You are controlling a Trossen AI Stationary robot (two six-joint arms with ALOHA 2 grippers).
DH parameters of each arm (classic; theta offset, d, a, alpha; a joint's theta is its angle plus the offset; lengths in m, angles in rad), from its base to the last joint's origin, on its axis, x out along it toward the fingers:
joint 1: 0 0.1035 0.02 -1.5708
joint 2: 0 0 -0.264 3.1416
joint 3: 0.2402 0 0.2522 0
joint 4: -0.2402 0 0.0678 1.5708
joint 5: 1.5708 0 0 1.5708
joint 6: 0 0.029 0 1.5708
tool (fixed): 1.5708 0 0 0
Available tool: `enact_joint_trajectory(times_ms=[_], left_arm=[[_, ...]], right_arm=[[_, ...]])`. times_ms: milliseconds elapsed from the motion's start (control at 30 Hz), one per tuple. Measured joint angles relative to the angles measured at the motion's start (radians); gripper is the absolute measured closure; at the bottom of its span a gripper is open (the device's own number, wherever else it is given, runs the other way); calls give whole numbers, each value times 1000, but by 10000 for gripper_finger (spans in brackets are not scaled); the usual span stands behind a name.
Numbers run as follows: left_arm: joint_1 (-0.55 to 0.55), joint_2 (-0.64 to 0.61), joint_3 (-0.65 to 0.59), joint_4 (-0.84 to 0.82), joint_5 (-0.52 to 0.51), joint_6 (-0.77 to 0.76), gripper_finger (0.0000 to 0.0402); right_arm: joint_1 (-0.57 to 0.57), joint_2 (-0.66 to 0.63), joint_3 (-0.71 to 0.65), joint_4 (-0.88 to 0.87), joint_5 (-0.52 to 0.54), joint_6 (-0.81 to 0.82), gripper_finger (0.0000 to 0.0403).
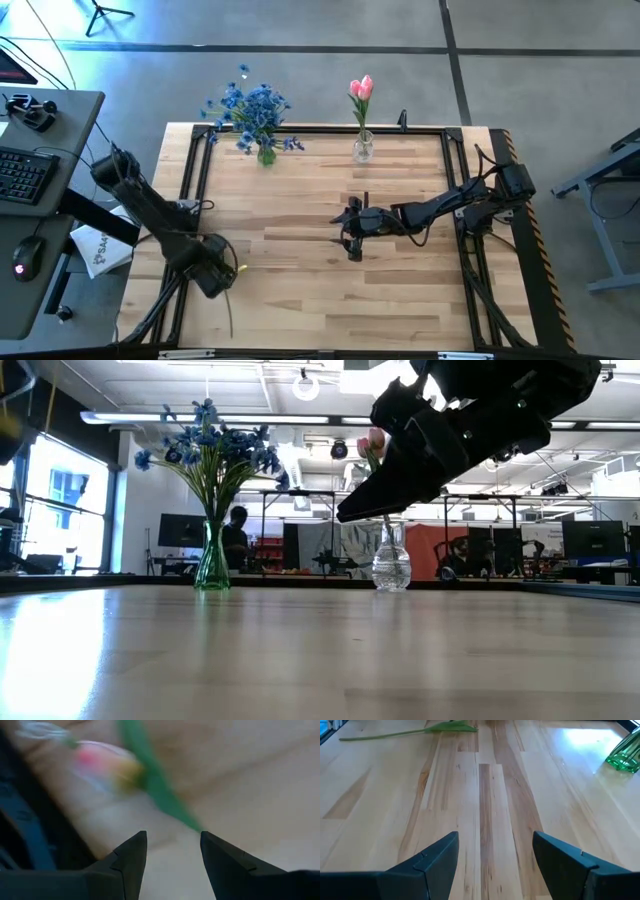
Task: Sort flowers into vase by color
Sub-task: Put the pink tulip into the transparent vase
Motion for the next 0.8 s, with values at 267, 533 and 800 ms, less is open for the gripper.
enact_joint_trajectory(times_ms=[267, 533, 800], left_arm=[[22, 7, -161, 128, -36, -95, 227], [74, 6, -204, 194, -80, -13, 258], [122, 6, -203, 261, -126, 175, 378]], right_arm=[[0, 0, 0, 2, 0, 0, 153], [0, 0, 0, 16, 0, 15, 153], [4, 0, 0, -51, -30, 19, 153]])
